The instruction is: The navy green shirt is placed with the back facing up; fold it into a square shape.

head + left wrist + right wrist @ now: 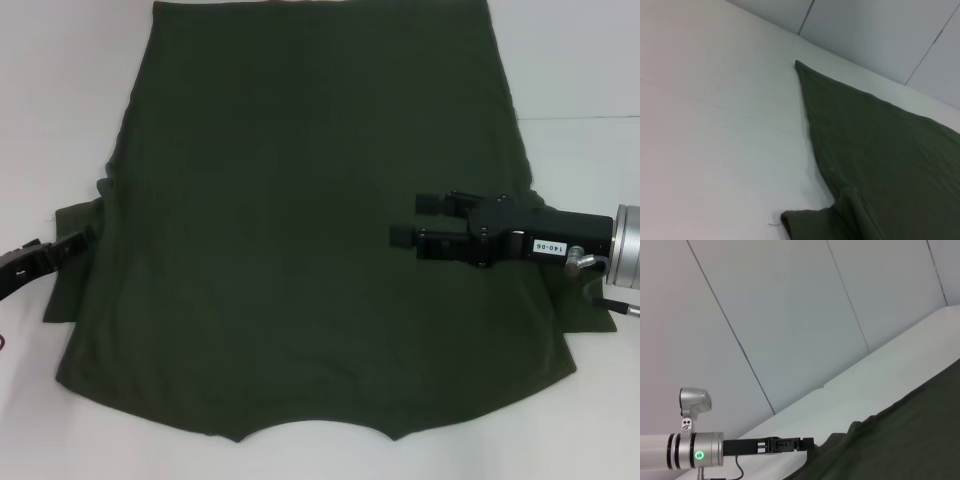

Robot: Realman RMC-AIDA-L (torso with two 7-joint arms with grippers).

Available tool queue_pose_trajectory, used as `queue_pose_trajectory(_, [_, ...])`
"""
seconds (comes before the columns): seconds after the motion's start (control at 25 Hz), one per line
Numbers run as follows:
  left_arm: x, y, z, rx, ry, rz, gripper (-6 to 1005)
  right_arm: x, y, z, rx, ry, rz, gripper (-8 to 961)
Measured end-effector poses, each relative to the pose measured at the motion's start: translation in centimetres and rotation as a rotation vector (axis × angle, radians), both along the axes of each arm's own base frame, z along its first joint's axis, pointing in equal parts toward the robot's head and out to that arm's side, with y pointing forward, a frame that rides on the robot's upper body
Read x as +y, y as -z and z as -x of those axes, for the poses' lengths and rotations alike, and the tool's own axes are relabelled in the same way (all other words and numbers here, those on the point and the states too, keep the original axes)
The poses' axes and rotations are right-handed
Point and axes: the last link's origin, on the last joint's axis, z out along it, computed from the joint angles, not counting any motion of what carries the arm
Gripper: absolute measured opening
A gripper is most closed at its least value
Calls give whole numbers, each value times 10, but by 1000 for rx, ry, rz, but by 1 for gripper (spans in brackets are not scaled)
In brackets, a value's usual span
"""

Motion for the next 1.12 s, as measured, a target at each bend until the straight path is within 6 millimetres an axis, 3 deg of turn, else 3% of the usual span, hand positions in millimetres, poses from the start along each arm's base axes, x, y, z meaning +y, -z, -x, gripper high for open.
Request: queue_pose_trajectory(1.12, [0,11,-4,21,12,33,914,1,-1,0,6,7,-2,915])
